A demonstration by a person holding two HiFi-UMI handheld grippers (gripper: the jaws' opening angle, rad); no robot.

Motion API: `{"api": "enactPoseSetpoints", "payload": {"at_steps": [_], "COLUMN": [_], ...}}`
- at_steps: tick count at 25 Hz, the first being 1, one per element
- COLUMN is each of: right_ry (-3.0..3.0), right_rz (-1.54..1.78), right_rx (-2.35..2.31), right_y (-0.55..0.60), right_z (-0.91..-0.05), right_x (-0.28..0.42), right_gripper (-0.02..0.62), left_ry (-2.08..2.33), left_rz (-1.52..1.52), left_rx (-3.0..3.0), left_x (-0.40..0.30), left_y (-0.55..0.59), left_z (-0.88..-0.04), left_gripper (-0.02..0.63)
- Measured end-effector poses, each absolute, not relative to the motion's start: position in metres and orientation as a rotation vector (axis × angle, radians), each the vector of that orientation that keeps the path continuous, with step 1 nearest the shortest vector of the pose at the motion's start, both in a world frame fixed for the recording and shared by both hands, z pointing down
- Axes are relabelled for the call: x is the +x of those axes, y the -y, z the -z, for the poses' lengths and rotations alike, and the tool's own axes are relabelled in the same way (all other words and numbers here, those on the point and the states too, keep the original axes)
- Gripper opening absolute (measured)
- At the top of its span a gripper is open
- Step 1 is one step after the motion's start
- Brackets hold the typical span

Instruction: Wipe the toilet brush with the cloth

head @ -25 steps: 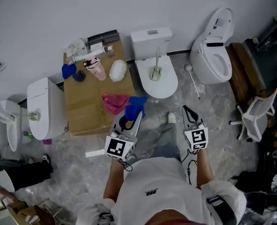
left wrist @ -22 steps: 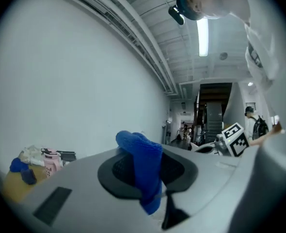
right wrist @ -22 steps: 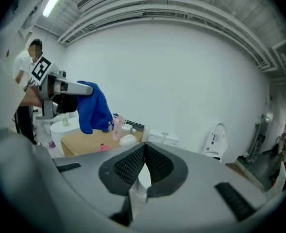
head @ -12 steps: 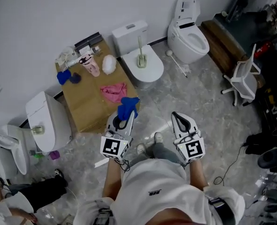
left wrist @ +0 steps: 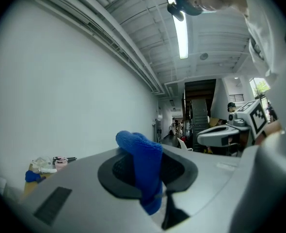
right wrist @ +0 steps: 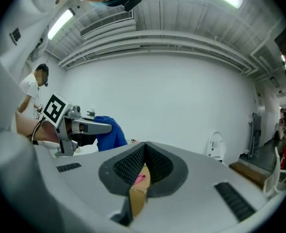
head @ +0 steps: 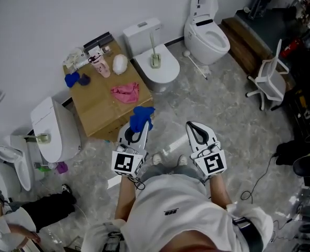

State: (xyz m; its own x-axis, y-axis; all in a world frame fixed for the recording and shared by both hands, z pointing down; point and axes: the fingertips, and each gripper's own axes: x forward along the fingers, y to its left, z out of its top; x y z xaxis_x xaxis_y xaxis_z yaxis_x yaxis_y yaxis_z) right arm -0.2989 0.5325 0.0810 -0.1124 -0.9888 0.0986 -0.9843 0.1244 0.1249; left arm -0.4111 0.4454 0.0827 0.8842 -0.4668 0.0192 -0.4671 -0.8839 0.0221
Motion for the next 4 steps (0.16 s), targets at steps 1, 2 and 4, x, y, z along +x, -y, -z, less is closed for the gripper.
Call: {"api": "enactPoseSetpoints", "payload": {"at_steps": [1,2,4], "right_ry": [2.235,2.238,2.242], "right_rz": [0.044,0.045,0.046], "right_rx": [1.985,1.989,1.993], "right_y": [-0.537,-0.541,-0.550], "right_z": [-0.083,-0.084,-0.087], "right_x": [-0.299,-0.298,-0.297], "right_gripper": [-0.005,-0.005,-0.005], "left_ry": [0.759,0.765,0.774], "left_rz": [-0.022,-0.022,-0.018], "left_rx": [3.029,3.032,3.035], "left_x": [-0.412,-0.412,-0.412], "left_y": [-0.450,-0.455,-0.464], "left_z": [-0.083,-0.084,-0.086], "left_gripper": [0.087,0.087,0.087]}}
